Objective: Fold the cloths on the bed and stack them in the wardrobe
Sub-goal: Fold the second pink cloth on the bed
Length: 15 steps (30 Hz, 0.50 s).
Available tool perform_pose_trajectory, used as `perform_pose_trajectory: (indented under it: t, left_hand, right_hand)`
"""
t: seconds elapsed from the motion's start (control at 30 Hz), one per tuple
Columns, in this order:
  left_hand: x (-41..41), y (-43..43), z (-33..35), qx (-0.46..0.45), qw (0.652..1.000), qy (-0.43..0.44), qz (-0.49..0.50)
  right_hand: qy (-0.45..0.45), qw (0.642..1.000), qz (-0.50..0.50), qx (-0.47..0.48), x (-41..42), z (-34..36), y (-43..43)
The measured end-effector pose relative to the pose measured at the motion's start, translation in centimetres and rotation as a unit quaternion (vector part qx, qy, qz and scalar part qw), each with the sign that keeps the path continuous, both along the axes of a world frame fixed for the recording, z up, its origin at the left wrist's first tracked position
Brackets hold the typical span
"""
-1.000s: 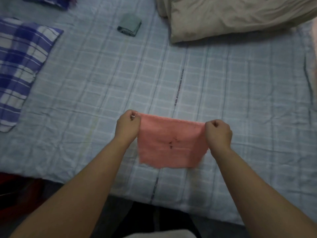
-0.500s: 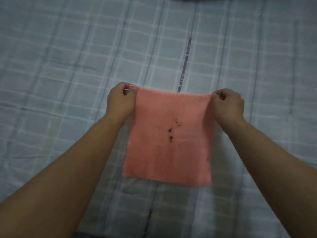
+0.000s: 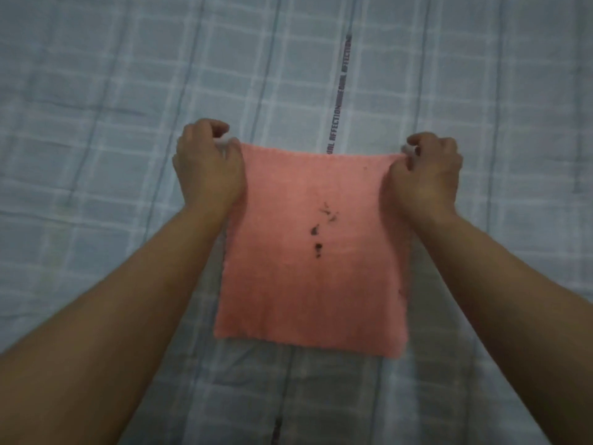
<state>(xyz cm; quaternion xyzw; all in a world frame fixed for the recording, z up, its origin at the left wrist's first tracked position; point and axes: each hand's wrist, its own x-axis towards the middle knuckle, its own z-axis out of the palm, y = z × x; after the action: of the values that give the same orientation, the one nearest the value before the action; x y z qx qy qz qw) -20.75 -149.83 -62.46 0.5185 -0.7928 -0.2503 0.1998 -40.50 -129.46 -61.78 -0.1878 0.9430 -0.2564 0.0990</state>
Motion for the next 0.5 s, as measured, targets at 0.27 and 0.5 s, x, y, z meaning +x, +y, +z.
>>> perform_pose_trajectory:
  t: [0.27, 0.5]
  left_hand:
    - [-0.1, 9.0, -3.0, -0.095, 0.934, -0.155, -0.306]
    - [0.9, 7.5, -5.1, -0.101, 0.933, -0.203, -0.279]
  right_hand:
    - [0.102, 0.961, 0.256, 0.032, 9.0, -3.3, -0.1]
    - [0.097, 0.955, 0.245, 0.137, 8.5, -5.1, 0.5]
